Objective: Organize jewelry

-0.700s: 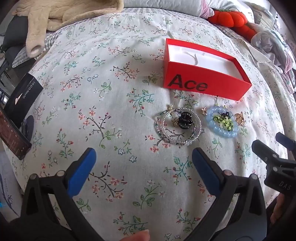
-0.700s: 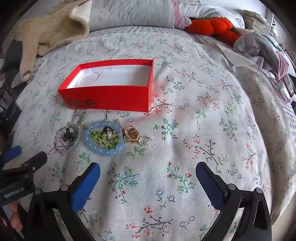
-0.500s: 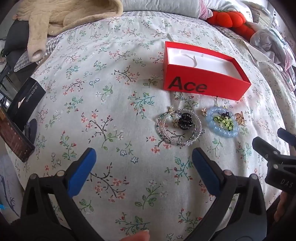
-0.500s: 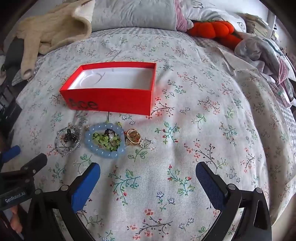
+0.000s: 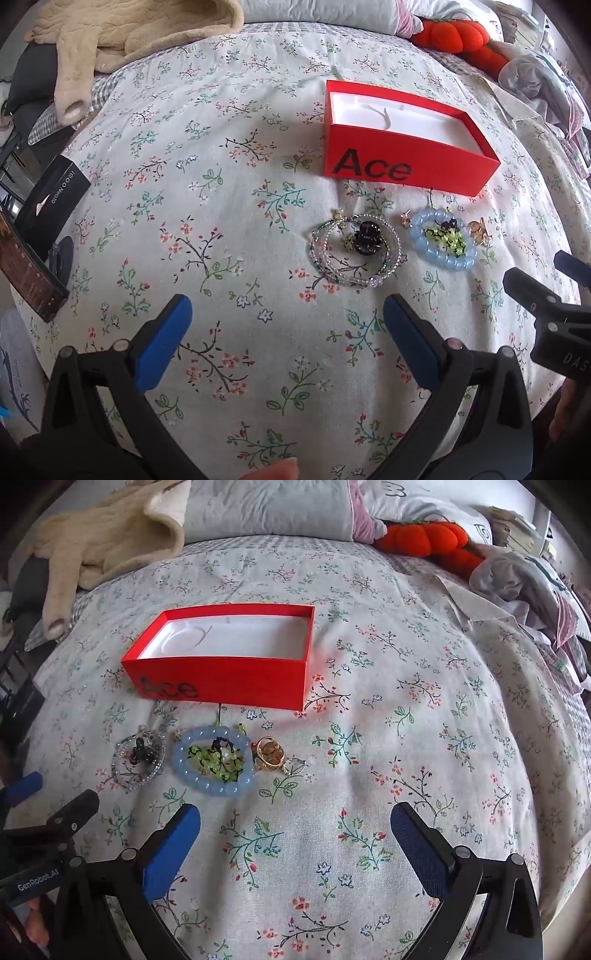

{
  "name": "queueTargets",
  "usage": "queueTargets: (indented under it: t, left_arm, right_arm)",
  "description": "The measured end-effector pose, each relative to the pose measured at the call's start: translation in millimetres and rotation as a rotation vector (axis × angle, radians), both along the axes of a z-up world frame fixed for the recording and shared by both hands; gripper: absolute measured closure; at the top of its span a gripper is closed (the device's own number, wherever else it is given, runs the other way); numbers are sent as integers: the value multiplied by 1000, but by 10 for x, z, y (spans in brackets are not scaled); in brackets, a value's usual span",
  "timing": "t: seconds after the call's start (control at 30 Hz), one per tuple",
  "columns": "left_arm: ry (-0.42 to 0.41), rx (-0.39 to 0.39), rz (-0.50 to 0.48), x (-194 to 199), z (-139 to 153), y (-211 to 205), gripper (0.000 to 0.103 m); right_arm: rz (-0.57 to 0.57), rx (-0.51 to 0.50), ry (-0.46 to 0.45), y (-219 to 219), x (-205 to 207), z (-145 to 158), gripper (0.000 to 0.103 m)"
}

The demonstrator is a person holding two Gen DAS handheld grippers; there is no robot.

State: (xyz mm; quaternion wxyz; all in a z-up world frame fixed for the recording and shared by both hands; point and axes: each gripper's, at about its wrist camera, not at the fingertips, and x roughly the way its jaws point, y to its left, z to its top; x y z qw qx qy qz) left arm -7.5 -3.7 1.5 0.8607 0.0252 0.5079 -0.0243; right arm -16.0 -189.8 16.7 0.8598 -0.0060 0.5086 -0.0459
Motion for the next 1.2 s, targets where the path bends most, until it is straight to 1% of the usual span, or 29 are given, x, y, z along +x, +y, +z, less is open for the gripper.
queueTargets:
  t: [0.3, 1.2]
  left_arm:
    - [-12, 5, -3, -12, 3, -38, 0]
    - [-9, 5, -12, -12, -23, -61, 0]
  right_arm:
    - [5, 4, -2, 4, -14, -1, 0]
    - [5, 6, 1, 28, -15, -21, 0]
